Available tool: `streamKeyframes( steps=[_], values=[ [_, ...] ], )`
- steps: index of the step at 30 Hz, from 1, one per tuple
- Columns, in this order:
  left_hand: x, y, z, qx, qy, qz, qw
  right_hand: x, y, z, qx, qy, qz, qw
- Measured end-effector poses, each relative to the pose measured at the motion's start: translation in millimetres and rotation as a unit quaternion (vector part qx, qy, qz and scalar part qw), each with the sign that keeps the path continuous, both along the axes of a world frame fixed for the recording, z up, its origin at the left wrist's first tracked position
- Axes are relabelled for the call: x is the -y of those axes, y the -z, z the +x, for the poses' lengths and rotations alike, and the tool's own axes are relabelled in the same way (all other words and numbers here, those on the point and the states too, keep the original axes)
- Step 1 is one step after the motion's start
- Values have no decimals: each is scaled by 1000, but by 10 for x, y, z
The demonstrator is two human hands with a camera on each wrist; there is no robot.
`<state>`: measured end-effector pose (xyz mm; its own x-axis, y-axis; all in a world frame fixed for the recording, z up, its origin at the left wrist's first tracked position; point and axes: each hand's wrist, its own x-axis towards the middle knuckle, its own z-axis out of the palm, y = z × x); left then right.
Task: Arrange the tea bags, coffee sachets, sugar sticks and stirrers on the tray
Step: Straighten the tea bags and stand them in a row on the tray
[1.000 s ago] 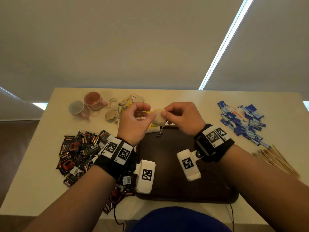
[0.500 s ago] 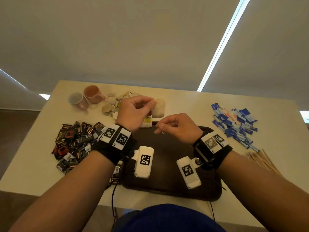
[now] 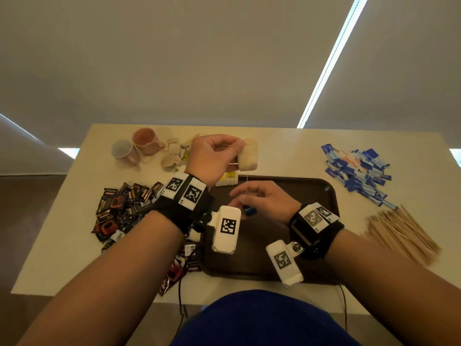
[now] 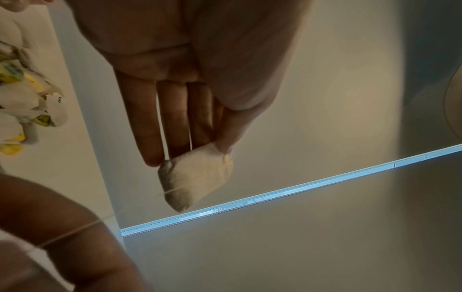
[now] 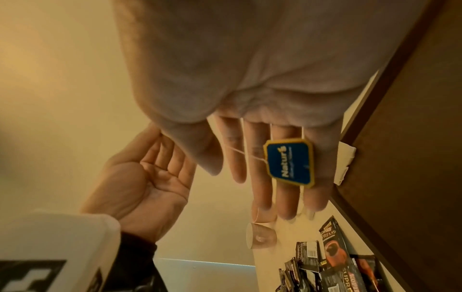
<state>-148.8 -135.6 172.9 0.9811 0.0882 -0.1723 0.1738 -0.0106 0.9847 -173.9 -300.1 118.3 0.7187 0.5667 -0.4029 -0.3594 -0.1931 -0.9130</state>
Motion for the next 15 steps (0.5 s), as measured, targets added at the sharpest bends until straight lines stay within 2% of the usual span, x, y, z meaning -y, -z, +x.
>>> streamKeyframes(
  steps=[2,6,11,13,15],
  values=[
    [-50,-26,-5,4,6,1,1000,-39,5,-18,-24,6,12,1000],
    [-147,-54,-6,5,7,-9,1000,-89,12,-66,4,8,-26,1000],
    [-211,-41,-51,-4,10,-27,1000,-119,74,-85,-22,72,-41,996],
    [-221,-29,-98,-17,20,-34,999,-106,108,-66,8,70,-78,994],
    [-228,16,-169,-42,30,-37,998,-84,172,-21,104,62,-162,979]
  ],
)
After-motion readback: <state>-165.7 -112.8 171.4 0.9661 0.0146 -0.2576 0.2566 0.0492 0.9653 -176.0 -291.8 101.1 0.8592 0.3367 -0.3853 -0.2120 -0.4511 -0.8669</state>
